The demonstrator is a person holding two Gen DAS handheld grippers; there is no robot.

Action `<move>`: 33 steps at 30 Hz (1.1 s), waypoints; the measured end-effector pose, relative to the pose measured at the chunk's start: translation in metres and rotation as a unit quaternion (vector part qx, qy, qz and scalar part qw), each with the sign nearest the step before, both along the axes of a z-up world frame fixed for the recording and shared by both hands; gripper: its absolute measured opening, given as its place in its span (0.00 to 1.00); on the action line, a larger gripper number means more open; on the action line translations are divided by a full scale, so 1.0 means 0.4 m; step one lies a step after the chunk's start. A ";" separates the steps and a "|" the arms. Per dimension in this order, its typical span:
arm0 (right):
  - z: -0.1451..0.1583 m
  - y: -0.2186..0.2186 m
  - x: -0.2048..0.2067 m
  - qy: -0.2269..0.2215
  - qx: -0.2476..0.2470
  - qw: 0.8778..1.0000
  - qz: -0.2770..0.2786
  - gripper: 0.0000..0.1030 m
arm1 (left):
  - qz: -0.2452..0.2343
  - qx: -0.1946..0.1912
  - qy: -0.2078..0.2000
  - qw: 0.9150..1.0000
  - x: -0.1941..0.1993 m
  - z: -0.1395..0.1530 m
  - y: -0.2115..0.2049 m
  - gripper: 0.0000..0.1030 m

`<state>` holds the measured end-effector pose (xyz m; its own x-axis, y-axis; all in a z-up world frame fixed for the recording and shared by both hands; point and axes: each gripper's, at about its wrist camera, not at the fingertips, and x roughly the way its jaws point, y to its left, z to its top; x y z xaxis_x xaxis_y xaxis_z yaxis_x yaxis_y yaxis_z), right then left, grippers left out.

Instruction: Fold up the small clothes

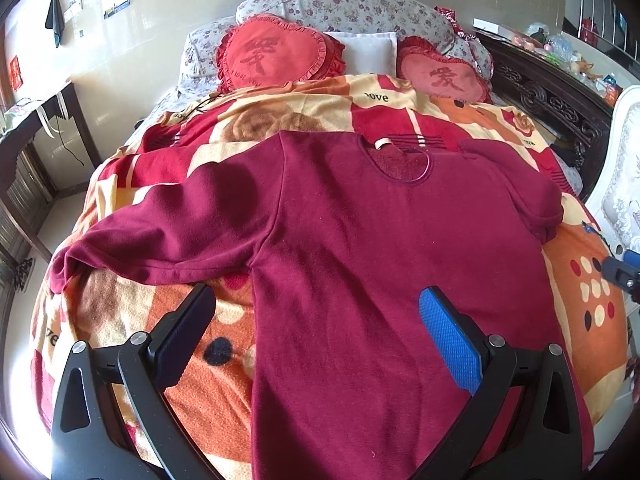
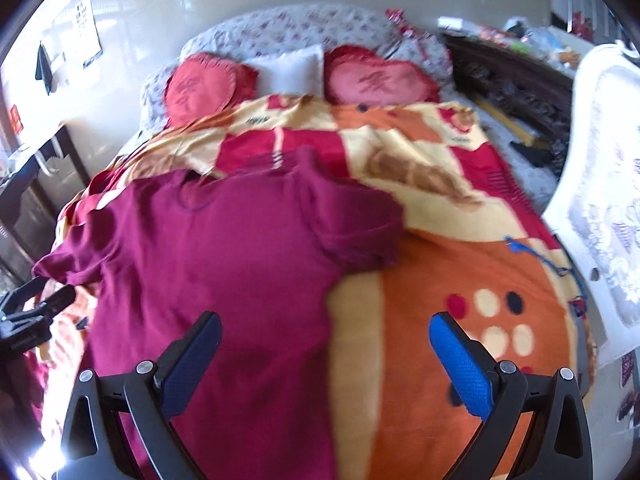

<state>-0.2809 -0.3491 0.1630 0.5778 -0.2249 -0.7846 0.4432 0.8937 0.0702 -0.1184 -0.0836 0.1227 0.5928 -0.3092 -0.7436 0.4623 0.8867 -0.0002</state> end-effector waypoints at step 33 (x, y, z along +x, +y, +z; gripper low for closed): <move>-0.014 0.138 0.163 0.005 -0.030 0.999 0.032 1.00 | 0.007 -0.005 0.002 1.000 0.016 -0.015 -0.023 0.99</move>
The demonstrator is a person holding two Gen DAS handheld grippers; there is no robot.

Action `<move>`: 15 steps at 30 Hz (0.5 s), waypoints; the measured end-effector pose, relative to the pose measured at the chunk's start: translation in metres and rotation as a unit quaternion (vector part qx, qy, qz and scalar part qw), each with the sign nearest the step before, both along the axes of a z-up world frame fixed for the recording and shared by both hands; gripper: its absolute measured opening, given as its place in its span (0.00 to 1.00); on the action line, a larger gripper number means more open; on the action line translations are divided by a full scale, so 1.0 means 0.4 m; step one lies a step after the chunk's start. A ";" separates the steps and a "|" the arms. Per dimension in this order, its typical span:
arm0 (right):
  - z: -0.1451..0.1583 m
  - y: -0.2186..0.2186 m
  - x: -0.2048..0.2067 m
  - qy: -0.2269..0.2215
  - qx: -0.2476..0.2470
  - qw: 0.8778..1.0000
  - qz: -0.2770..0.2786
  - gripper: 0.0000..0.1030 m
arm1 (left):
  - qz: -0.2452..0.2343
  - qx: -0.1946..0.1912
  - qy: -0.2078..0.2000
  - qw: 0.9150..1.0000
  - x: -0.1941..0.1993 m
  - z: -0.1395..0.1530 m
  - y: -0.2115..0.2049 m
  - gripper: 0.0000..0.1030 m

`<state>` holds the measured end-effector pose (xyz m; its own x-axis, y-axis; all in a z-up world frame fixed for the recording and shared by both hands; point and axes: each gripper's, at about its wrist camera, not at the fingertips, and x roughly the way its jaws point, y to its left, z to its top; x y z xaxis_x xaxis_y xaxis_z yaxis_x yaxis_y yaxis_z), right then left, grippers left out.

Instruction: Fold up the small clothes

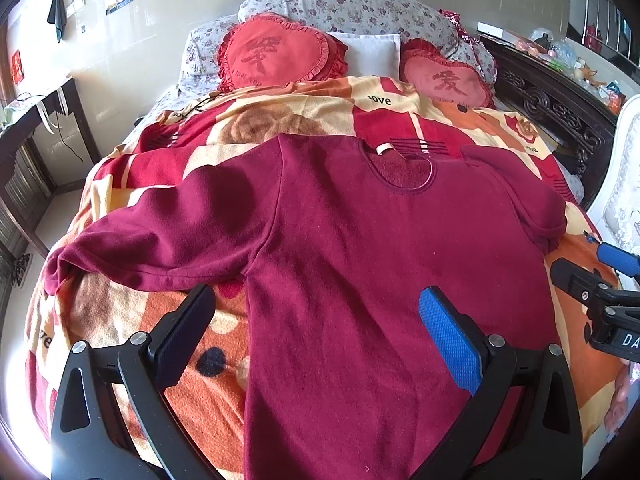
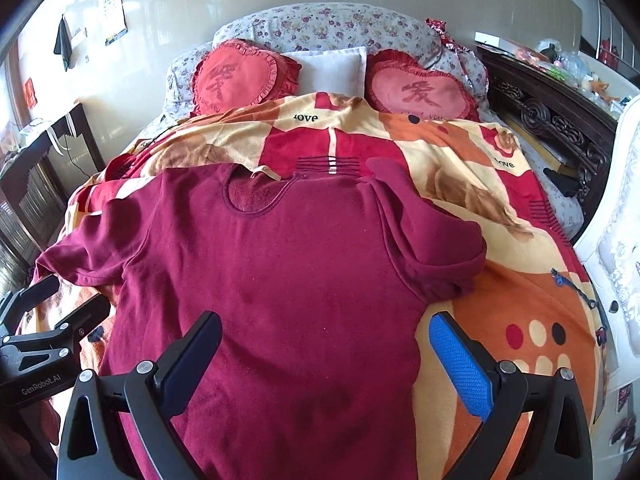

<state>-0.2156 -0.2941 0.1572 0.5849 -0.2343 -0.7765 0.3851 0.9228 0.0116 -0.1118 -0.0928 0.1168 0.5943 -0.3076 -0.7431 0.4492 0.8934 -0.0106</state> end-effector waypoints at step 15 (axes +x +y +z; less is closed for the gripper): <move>-0.025 0.001 0.049 -0.008 0.020 1.000 -0.004 1.00 | 0.016 0.004 0.010 1.000 0.044 -0.016 0.007 0.99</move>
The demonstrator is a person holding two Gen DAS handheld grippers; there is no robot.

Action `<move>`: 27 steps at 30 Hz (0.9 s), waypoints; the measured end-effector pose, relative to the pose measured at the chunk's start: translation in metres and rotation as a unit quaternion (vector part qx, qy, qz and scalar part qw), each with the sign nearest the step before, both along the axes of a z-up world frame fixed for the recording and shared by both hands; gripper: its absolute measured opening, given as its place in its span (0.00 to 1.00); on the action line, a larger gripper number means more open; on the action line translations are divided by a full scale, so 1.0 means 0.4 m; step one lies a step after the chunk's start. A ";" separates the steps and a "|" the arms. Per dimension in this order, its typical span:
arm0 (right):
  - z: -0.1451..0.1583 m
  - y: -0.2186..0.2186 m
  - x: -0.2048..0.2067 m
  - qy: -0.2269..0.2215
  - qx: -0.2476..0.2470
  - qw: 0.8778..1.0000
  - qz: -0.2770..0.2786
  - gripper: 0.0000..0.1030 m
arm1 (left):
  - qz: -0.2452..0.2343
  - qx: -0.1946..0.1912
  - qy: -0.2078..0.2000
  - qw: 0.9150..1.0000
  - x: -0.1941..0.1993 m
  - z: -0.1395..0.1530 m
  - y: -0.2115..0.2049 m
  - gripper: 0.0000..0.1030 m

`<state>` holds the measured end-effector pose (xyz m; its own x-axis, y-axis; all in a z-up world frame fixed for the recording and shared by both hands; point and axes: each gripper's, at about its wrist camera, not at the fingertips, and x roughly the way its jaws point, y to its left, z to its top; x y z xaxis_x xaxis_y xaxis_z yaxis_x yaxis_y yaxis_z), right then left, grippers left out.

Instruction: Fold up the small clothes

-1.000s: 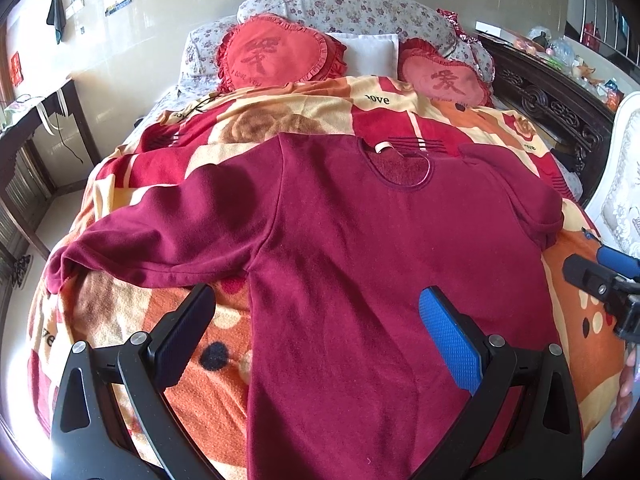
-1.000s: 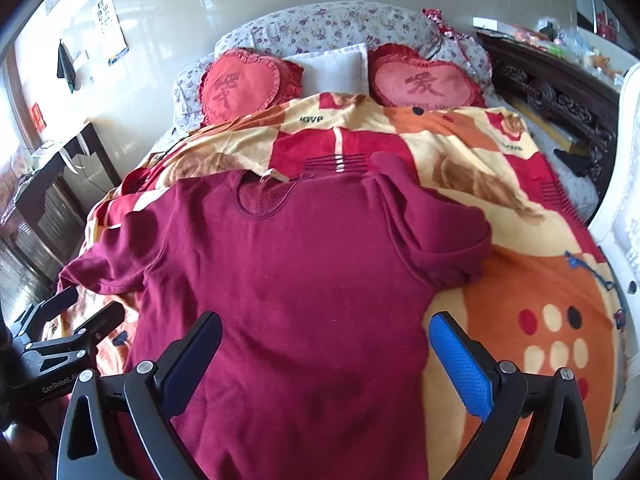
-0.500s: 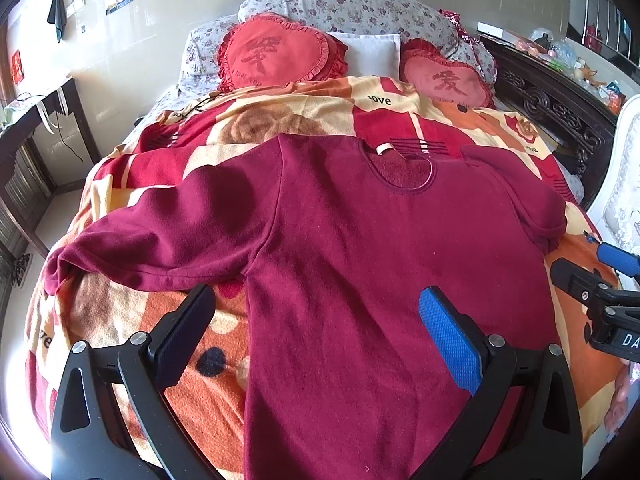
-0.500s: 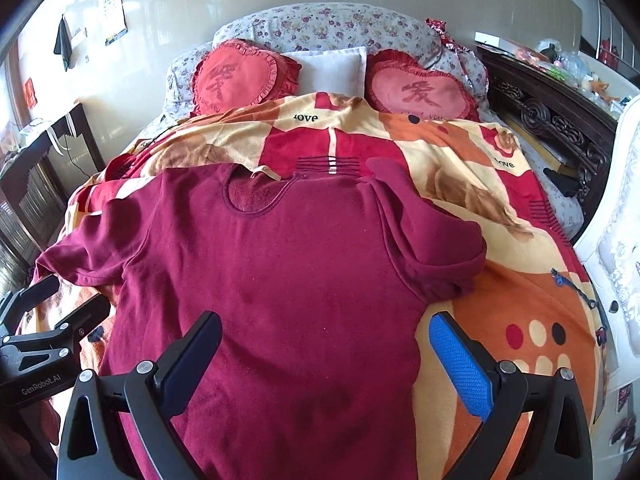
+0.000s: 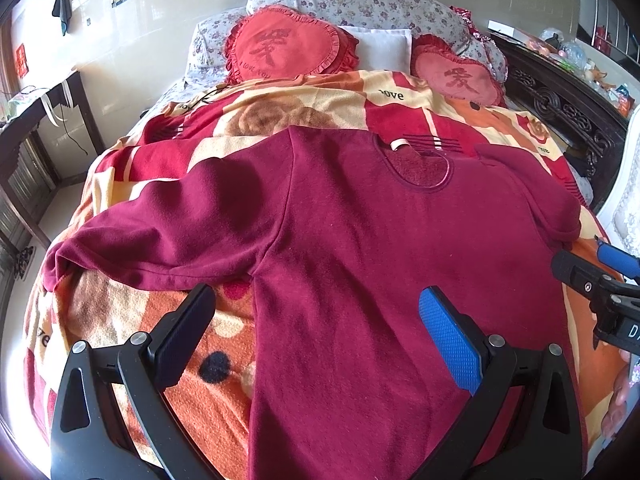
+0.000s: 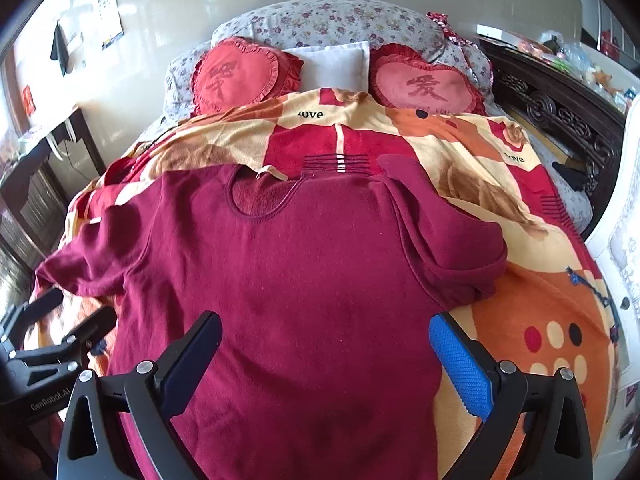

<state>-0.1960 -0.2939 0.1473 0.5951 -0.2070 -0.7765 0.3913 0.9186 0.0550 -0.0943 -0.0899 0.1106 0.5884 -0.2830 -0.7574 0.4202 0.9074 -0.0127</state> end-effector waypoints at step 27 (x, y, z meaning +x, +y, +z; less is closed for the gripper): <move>-0.057 0.033 0.079 0.026 -0.016 0.999 0.011 1.00 | 0.020 0.002 0.020 1.000 0.060 -0.036 0.036 0.99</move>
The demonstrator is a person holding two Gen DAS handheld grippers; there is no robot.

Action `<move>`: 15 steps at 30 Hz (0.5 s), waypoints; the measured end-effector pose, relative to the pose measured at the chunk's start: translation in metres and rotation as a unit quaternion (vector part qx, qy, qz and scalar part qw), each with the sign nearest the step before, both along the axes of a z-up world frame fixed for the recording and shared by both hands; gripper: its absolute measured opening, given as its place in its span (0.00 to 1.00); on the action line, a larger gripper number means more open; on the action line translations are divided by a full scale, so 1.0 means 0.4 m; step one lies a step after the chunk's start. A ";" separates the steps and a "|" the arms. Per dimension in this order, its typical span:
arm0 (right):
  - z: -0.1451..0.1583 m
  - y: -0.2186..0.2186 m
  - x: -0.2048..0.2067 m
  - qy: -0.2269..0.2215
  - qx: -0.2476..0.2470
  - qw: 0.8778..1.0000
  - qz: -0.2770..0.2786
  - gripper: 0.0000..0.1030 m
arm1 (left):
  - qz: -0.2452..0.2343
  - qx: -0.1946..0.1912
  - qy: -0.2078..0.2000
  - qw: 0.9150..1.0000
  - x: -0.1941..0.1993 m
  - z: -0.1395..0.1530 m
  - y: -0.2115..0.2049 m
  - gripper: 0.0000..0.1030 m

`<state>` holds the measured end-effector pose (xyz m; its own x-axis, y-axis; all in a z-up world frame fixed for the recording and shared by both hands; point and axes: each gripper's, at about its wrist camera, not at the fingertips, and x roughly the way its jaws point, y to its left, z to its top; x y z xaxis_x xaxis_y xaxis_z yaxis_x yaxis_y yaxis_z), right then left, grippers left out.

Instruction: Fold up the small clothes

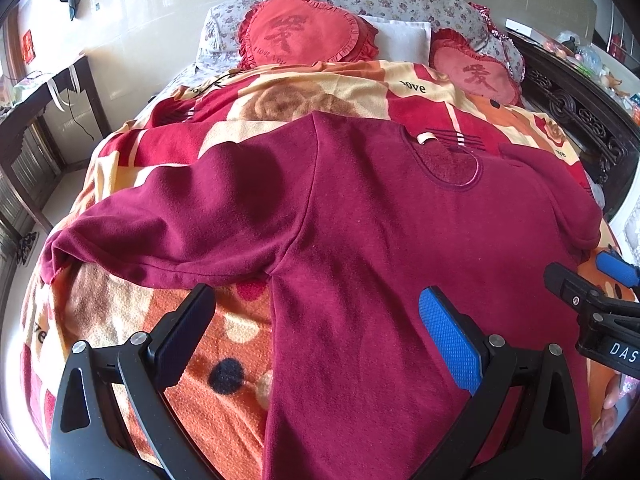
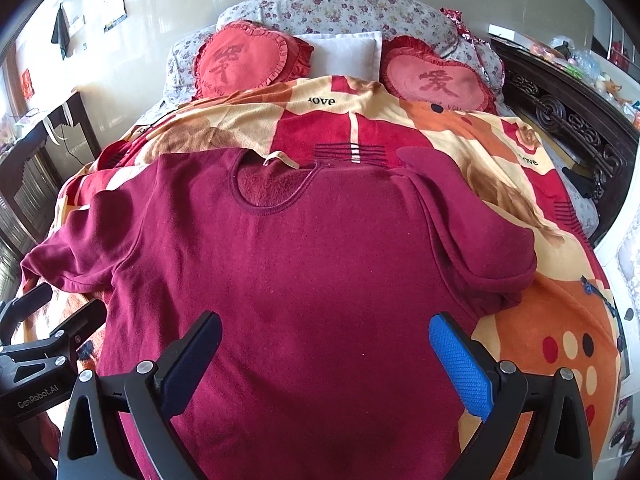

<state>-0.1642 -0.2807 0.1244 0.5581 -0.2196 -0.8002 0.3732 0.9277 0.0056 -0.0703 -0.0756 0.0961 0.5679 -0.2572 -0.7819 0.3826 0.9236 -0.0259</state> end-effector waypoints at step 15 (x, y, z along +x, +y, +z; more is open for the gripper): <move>-0.023 0.024 0.031 0.010 -0.003 1.000 0.023 1.00 | 0.028 -0.010 0.004 1.000 0.041 0.010 0.068 0.99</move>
